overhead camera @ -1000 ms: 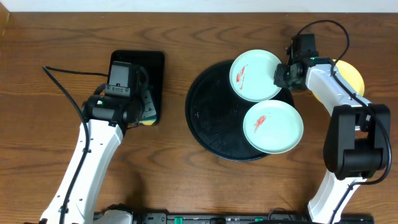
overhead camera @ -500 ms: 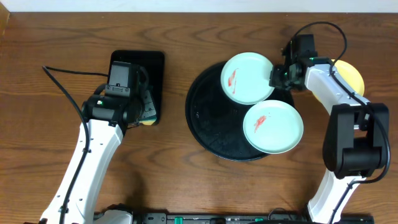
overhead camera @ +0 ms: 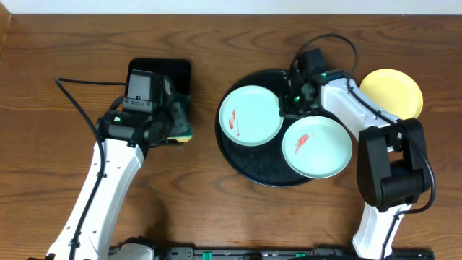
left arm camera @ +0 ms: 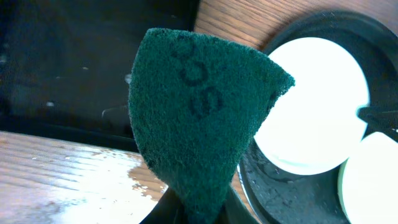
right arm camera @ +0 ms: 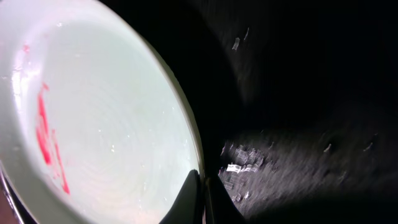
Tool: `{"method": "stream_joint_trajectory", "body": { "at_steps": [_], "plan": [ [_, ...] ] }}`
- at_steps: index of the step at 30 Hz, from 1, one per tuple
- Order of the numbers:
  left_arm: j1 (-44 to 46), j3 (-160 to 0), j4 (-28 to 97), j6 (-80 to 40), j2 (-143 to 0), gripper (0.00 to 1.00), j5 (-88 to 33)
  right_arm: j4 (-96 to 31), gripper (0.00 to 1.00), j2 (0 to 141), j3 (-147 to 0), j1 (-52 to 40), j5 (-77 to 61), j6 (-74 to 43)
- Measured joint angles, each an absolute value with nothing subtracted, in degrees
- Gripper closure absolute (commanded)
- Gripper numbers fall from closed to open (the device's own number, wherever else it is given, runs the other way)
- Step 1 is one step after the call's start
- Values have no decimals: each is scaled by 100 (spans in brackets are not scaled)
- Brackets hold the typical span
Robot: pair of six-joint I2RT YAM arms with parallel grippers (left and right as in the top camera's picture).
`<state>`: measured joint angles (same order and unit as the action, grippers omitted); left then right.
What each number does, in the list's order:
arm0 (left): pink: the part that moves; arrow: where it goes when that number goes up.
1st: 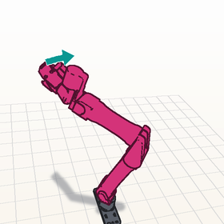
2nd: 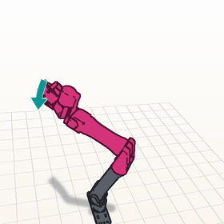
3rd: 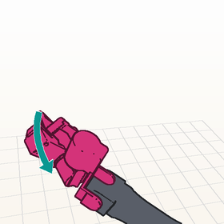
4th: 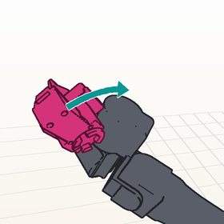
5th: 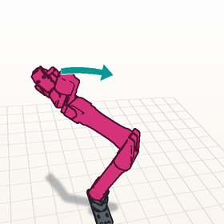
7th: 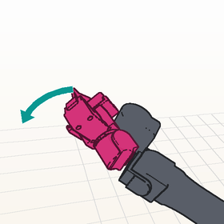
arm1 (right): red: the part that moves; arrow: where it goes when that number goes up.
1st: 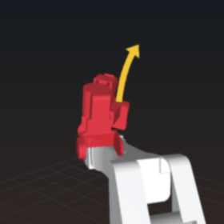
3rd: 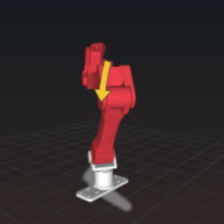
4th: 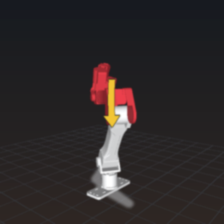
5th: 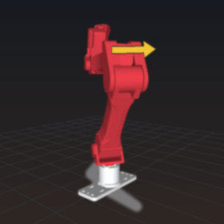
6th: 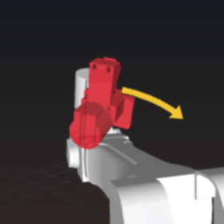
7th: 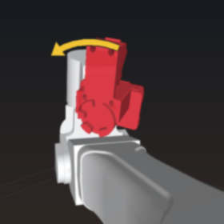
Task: Clean dirty plates on tray and stack at the side
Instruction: 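Carry the sponge with the left gripper onto the upper green plate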
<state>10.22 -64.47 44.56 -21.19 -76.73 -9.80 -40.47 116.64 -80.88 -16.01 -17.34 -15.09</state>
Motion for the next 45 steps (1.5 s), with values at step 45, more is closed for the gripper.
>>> {"method": "stream_joint_trajectory", "body": {
  "at_steps": [45],
  "plan": [
    [3365, -6418, 445, -4185, -10724, 88, -1164, -4574, 99, 11664, -8088, -1634, -1149, -1505]
  ]
}}
